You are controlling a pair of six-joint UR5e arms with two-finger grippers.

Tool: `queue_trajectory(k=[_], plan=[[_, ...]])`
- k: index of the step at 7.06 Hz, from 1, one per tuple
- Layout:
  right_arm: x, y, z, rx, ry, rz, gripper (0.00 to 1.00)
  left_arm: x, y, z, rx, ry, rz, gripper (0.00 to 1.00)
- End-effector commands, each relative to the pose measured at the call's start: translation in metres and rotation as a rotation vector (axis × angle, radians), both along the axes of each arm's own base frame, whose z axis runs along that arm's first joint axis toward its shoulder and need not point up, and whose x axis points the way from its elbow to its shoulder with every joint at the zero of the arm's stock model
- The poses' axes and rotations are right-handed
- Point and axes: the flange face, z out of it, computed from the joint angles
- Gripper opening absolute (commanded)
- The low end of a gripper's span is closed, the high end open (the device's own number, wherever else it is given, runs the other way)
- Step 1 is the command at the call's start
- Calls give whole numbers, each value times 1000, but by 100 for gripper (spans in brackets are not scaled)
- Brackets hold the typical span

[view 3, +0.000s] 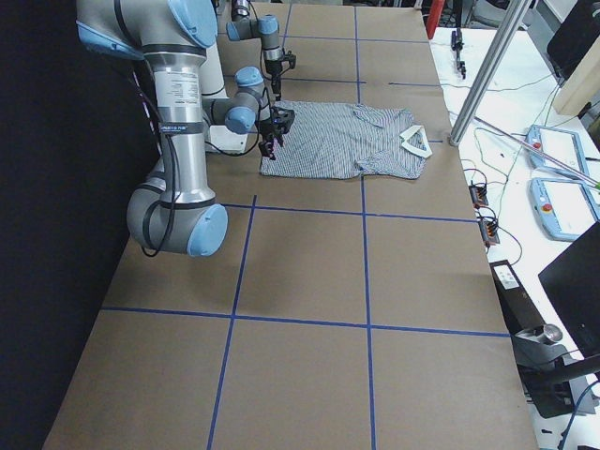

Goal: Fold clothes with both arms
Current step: 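Grasp the hem corners with both grippers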

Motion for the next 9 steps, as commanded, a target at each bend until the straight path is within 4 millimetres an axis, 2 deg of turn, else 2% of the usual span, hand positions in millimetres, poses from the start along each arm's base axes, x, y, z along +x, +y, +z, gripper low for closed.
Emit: queue_trajectory(k=[1,2,5,6,7,9], plan=[[0,0,0,0,-1,0,88,1,2,0,0,1,5,24],[0,0,0,0,-1,1,88,2,4,0,1,1,11,21],[0,0,1,0,2,-1,89,3,5,-1,1,1,12,21],[0,0,1,1,2,0,88,3,5,-1,1,2,12,5],[-7,-2,9,-5,14,3,85,3,5,-1,2,2,13,0],[-17,-2,19,-31,8,55,61,5,5,-8,5,16,13,0]])
